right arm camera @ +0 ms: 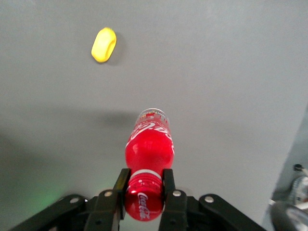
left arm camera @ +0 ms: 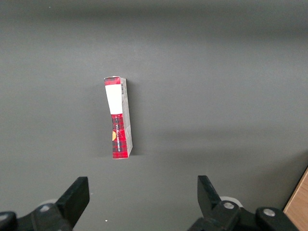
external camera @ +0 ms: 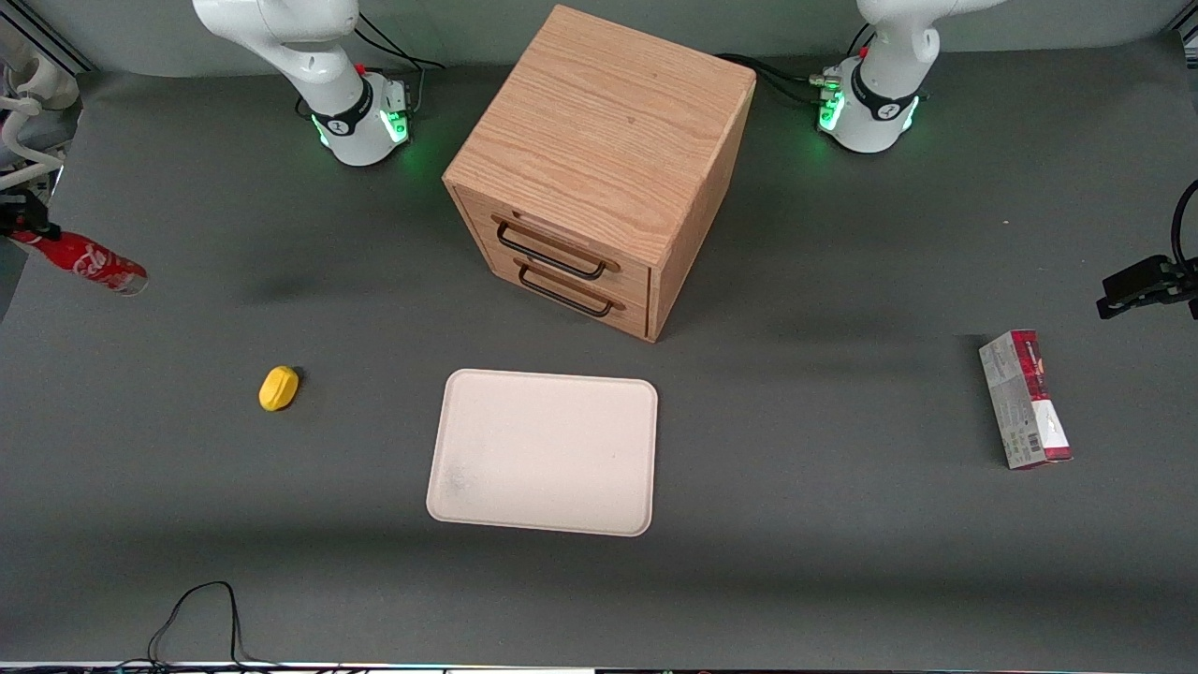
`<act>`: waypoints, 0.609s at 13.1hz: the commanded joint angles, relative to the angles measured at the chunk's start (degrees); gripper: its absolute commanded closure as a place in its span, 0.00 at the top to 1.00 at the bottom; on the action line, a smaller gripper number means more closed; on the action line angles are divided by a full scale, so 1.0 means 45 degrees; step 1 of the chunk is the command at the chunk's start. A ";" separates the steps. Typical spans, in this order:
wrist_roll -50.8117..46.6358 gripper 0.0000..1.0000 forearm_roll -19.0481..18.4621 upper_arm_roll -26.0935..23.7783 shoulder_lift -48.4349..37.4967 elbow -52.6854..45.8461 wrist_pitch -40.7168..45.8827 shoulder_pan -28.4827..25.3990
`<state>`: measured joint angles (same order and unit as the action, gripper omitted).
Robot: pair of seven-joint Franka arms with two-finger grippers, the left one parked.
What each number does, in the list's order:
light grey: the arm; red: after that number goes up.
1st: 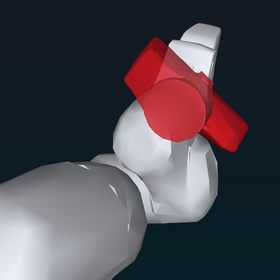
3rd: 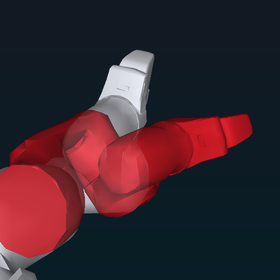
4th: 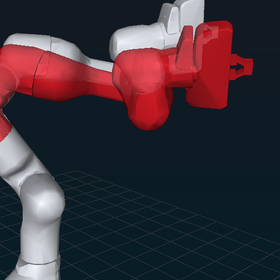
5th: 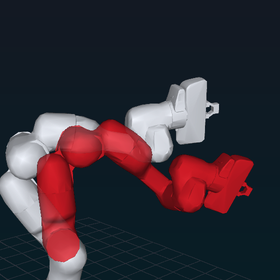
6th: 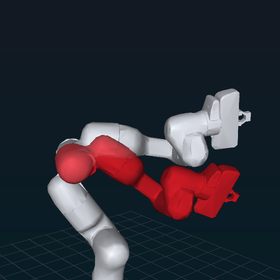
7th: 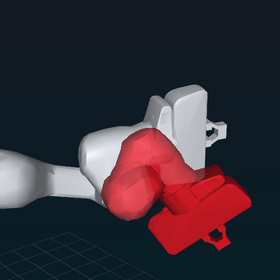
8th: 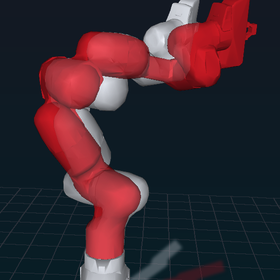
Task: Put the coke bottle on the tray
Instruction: 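Close the right gripper on the bottle and lift it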
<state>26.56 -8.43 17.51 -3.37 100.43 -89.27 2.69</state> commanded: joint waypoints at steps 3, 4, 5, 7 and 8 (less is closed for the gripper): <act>-0.0957 0.03 0.1363 -0.0511 0.4104 -0.6665 0.3369 -0.0012; -0.1251 0.03 0.1598 -0.0531 0.4322 -0.7040 0.3489 -0.0012; -0.1698 0.03 0.1832 -0.0628 0.4440 -0.7257 0.3471 0.0007; -0.2149 0.03 0.1796 -0.1250 0.5276 -0.8133 0.3490 0.0007; -0.2964 0.03 0.1796 -0.1698 0.5590 -0.8408 0.3490 0.0007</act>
<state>18.31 -1.27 12.57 17.67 69.07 -76.08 2.44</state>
